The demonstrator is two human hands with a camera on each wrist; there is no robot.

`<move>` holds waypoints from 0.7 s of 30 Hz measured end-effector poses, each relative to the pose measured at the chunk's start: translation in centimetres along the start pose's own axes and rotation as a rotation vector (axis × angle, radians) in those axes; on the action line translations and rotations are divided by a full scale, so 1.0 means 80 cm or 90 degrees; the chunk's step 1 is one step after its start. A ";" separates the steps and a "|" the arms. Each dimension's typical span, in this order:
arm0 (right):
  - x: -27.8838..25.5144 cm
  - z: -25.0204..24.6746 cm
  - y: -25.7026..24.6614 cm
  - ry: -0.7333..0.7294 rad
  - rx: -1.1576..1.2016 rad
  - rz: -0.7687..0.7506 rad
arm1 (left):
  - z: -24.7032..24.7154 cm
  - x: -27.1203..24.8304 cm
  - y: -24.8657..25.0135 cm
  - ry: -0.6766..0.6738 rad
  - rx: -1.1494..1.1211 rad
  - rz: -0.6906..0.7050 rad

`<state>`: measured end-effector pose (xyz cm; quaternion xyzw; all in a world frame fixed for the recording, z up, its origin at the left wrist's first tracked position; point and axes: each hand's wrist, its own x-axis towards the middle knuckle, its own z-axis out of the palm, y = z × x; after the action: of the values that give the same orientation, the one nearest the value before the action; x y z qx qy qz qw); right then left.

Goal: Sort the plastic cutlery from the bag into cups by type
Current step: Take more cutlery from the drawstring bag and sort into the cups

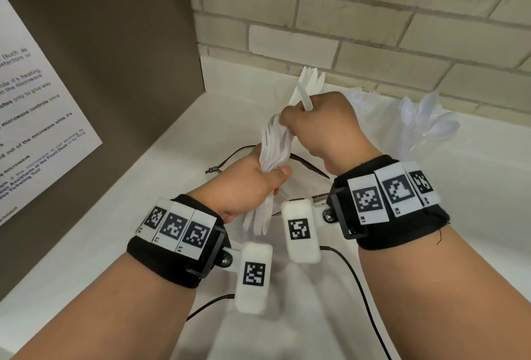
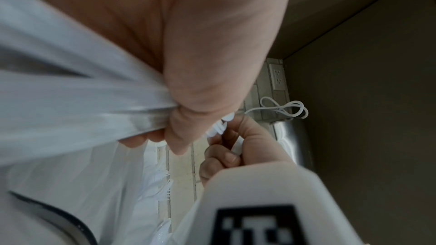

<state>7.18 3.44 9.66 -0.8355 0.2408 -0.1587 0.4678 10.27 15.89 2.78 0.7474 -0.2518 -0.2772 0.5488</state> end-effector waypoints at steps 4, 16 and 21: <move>0.003 -0.004 0.001 -0.007 0.015 0.009 | 0.002 -0.001 0.000 0.004 0.016 -0.004; 0.001 -0.012 0.007 -0.072 0.047 0.046 | 0.005 -0.001 -0.005 -0.014 0.027 0.036; 0.001 -0.015 0.009 -0.051 0.093 0.039 | 0.006 -0.003 -0.005 -0.025 -0.005 0.033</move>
<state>6.51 2.26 9.67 -0.7971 0.2349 -0.1283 0.5412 9.81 15.82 2.32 0.7326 -0.2808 -0.2787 0.5539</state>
